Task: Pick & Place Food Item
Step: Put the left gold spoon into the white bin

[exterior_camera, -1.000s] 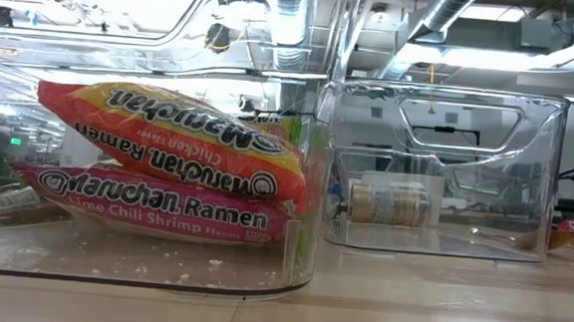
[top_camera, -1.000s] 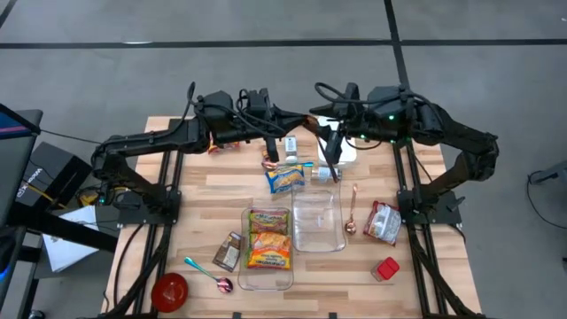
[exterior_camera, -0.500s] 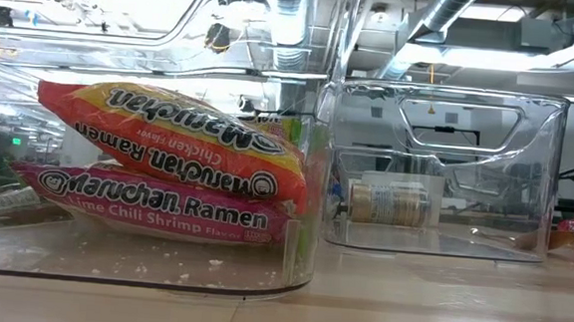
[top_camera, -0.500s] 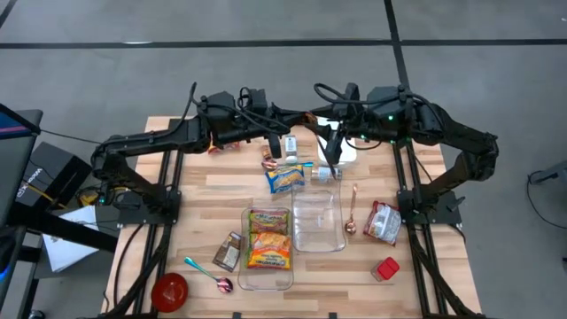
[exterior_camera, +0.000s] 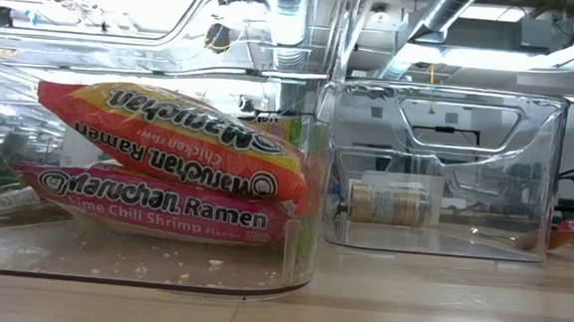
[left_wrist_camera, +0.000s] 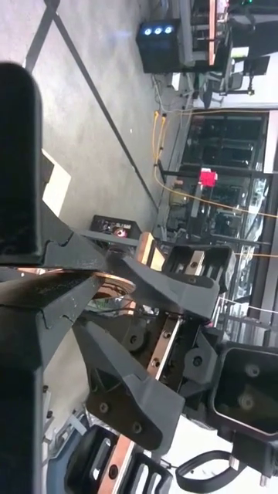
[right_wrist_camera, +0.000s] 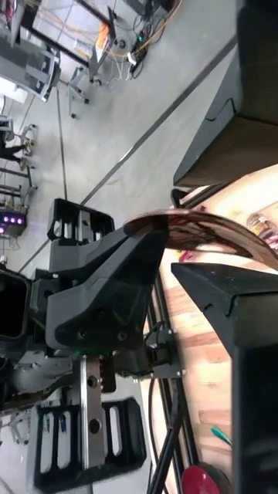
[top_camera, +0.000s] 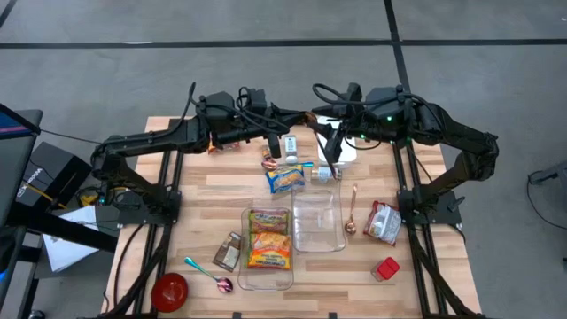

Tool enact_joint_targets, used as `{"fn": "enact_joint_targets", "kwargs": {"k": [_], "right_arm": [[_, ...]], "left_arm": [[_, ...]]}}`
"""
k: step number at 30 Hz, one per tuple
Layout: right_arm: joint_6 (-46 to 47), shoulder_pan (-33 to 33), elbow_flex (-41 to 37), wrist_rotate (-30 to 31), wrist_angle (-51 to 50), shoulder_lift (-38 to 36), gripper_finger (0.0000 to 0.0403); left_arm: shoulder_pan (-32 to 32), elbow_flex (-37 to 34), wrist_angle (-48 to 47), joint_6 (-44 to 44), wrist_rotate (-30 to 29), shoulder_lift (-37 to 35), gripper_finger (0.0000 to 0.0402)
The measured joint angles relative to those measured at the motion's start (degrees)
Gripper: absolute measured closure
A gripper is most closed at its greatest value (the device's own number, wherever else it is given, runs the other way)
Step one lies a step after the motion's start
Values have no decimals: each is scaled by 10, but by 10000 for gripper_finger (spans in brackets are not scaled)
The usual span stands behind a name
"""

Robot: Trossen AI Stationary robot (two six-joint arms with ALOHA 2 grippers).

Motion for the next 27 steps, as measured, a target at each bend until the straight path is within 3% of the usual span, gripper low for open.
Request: {"fn": "enact_joint_targets", "kwargs": {"k": [15, 27], "right_arm": [[0, 0, 0, 7, -11, 0, 274], [0, 0, 0, 22, -10, 0, 278]], "left_arm": [[0, 0, -1, -20, -18, 0, 401], [0, 0, -2, -20, -17, 0, 401]]}}
